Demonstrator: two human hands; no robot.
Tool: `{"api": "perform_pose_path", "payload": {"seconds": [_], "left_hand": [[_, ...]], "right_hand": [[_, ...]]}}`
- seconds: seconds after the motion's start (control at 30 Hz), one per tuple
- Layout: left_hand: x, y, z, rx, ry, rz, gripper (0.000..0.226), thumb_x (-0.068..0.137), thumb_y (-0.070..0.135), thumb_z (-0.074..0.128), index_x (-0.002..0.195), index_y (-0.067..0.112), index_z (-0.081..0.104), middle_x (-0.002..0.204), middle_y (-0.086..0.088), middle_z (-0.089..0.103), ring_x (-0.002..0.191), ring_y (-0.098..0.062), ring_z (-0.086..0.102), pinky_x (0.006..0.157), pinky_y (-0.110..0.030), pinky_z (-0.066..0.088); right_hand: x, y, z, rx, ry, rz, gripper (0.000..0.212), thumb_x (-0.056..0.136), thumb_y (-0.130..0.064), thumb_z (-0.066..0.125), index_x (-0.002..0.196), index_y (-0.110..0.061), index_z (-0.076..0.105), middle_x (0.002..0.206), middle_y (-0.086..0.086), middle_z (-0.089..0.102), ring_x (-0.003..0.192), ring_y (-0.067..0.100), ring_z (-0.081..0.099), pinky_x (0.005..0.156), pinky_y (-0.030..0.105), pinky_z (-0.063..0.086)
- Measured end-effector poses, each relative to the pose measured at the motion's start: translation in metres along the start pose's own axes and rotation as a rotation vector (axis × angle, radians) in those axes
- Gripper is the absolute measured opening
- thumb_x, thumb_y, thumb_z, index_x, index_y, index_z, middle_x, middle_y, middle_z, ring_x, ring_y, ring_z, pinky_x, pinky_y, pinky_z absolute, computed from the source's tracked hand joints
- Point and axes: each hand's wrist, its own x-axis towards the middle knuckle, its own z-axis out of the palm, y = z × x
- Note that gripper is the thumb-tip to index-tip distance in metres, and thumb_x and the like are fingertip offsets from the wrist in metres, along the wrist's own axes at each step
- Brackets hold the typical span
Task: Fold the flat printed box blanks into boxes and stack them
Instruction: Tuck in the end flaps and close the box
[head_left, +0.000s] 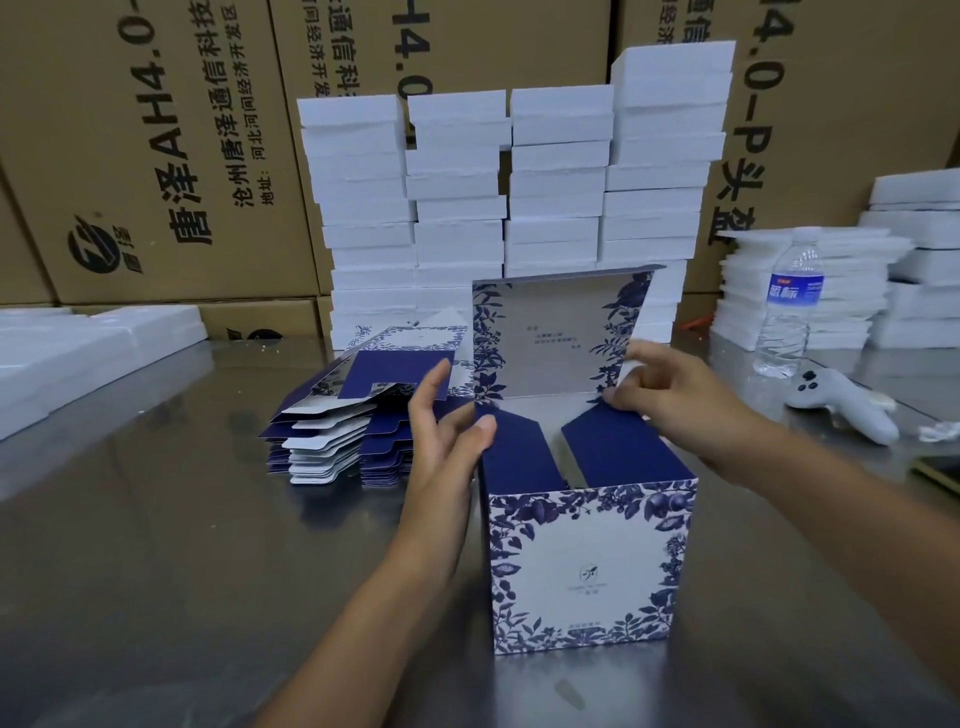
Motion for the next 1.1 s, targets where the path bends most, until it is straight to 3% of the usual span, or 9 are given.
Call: {"api": "perform_pose_path", "payload": {"seconds": [0.1,0.23,0.33,0.47,0.57,0.67,0.83,1.0,1.1], "left_hand": [[0.000,-0.001,0.002,0.023,-0.026,0.014,0.034,0.081,0.037,0.056,0.114,0.047,0.054,0.109,0.020,0.060,0.098,0.013,0.058,0.085,-0.012,0.045],[-0.004,-0.006,0.006,0.018,-0.012,-0.004,0.028,0.088,0.044,0.041,0.103,0.027,0.058,0.096,0.016,0.069,0.094,-0.010,0.065,0.081,-0.024,0.053],[-0.004,-0.007,0.006,0.005,-0.005,-0.039,0.032,0.090,0.049,0.037,0.097,0.032,0.063,0.102,0.011,0.070,0.102,-0.019,0.065,0.089,-0.036,0.053],[0.001,-0.008,0.005,0.035,0.014,-0.012,0.018,0.087,0.039,0.049,0.086,0.030,0.064,0.086,0.014,0.069,0.083,-0.008,0.065,0.072,-0.021,0.052],[0.005,-0.007,0.008,0.025,0.016,-0.004,0.017,0.095,0.016,0.045,0.088,0.021,0.060,0.077,0.016,0.066,0.071,-0.001,0.063,0.061,-0.014,0.048],[0.007,-0.005,0.013,0.018,0.030,-0.013,0.024,0.097,0.011,0.040,0.095,0.024,0.060,0.086,0.011,0.064,0.070,-0.002,0.062,0.060,-0.016,0.049],[0.025,0.008,0.008,0.046,0.023,-0.179,0.029,0.091,0.009,0.049,0.101,0.033,0.063,0.085,-0.006,0.063,0.076,-0.024,0.057,0.069,-0.033,0.047],[0.057,0.030,0.015,0.477,-0.164,-0.360,0.011,0.088,0.023,0.063,0.083,0.021,0.072,0.083,0.000,0.074,0.074,-0.013,0.068,0.071,-0.028,0.054],[0.063,0.030,0.022,0.515,-0.178,-0.433,0.014,0.085,0.022,0.067,0.075,0.017,0.074,0.079,-0.004,0.074,0.069,-0.017,0.068,0.072,-0.031,0.056]], "right_hand": [[-0.003,0.001,0.000,0.087,-0.014,0.038,0.038,0.091,0.000,0.050,0.064,-0.021,0.067,0.057,-0.005,0.058,0.055,0.008,0.052,0.045,0.012,0.042],[-0.006,0.003,-0.005,0.135,-0.010,0.144,0.038,0.088,-0.017,0.046,0.068,-0.024,0.077,0.089,0.000,0.069,0.075,0.015,0.058,0.065,0.023,0.048],[-0.007,0.000,-0.007,0.055,0.046,0.182,0.045,0.094,-0.035,0.046,0.064,-0.022,0.076,0.085,-0.005,0.070,0.075,0.013,0.059,0.070,0.027,0.045],[-0.001,-0.016,0.000,-0.055,0.048,0.190,0.023,0.089,-0.033,0.058,0.078,-0.020,0.073,0.095,-0.003,0.070,0.092,0.017,0.061,0.081,0.033,0.044],[0.004,-0.031,0.009,-0.135,-0.020,0.206,0.019,0.088,-0.035,0.061,0.087,-0.021,0.073,0.091,-0.003,0.069,0.077,0.010,0.062,0.065,0.020,0.048],[0.007,-0.034,0.018,-0.261,-0.071,0.229,0.034,0.083,-0.042,0.066,0.094,-0.011,0.074,0.082,0.001,0.072,0.058,0.009,0.062,0.045,0.012,0.046],[0.009,-0.028,0.019,-0.269,-0.094,0.257,0.035,0.079,-0.044,0.071,0.089,-0.011,0.074,0.067,-0.004,0.070,0.045,0.005,0.063,0.037,0.011,0.041],[0.011,-0.026,0.019,-0.207,-0.090,0.258,0.024,0.081,-0.038,0.071,0.079,-0.013,0.073,0.056,-0.007,0.068,0.043,0.004,0.061,0.037,0.011,0.042],[0.010,-0.023,0.017,-0.184,-0.059,0.259,0.026,0.084,-0.032,0.068,0.079,-0.007,0.073,0.061,-0.005,0.069,0.043,0.004,0.061,0.038,0.010,0.041]]}}
